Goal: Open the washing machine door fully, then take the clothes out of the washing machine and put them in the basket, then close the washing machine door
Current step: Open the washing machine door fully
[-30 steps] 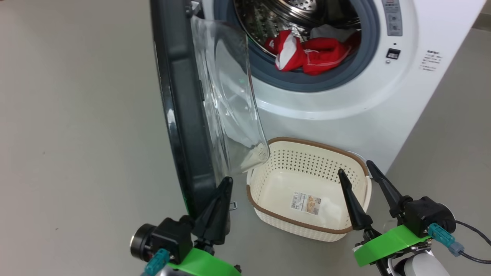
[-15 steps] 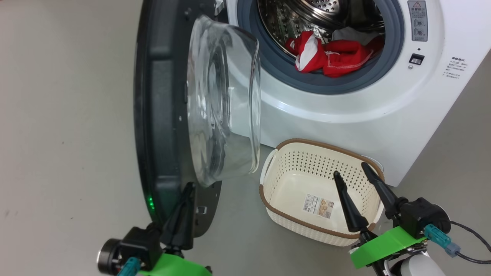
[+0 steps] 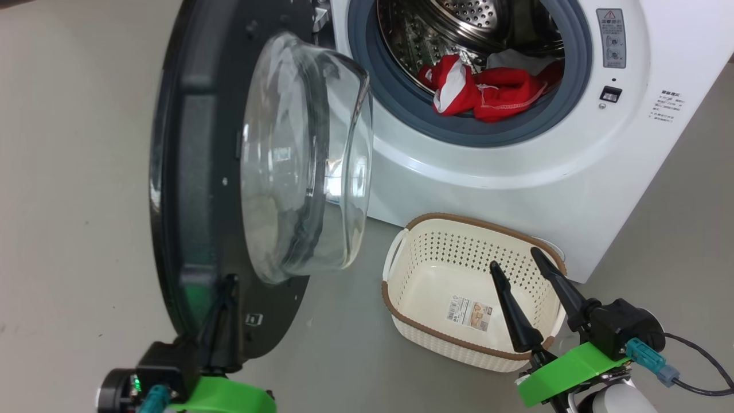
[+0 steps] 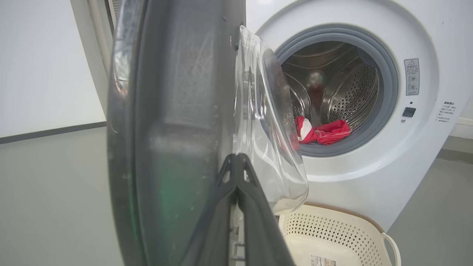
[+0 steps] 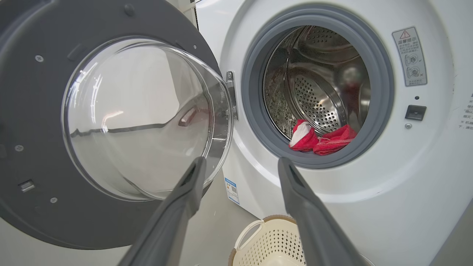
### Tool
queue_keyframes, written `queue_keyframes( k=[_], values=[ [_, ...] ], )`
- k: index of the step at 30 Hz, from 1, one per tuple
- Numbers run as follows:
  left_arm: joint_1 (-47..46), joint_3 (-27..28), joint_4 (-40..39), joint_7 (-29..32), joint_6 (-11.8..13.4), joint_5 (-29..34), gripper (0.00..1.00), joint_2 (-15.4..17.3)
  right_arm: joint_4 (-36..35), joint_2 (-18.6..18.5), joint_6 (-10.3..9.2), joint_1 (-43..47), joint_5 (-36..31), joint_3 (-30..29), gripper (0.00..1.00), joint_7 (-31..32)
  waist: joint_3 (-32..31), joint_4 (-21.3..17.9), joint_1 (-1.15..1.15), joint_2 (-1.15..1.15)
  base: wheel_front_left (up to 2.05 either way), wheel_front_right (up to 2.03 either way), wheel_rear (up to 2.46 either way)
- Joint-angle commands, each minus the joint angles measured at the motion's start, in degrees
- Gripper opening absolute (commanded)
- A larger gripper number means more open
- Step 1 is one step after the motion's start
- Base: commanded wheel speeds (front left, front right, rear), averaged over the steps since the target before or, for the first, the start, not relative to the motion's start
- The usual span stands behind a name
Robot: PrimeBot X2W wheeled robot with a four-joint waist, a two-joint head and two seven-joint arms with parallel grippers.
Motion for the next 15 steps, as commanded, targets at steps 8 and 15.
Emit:
queue_keyframes(
  k=[8,15],
  values=[
    [-2.1,7.0,0.2,-1.4,1.8,-1.7,0.0,2.8,-0.8,0.1,0.35,0.1,0.3,1.8,1.0,-0.4,-0.2,-0.4,0.0,0.0,0.0,0.0,0.0],
    [-3.3,9.5,3.2,-2.4,2.4,-3.1,0.0,3.3,-0.8,0.1,0.35,0.0,-0.2,1.9,1.0,-0.4,0.2,-0.5,0.0,0.0,0.0,0.0,0.0]
  ],
)
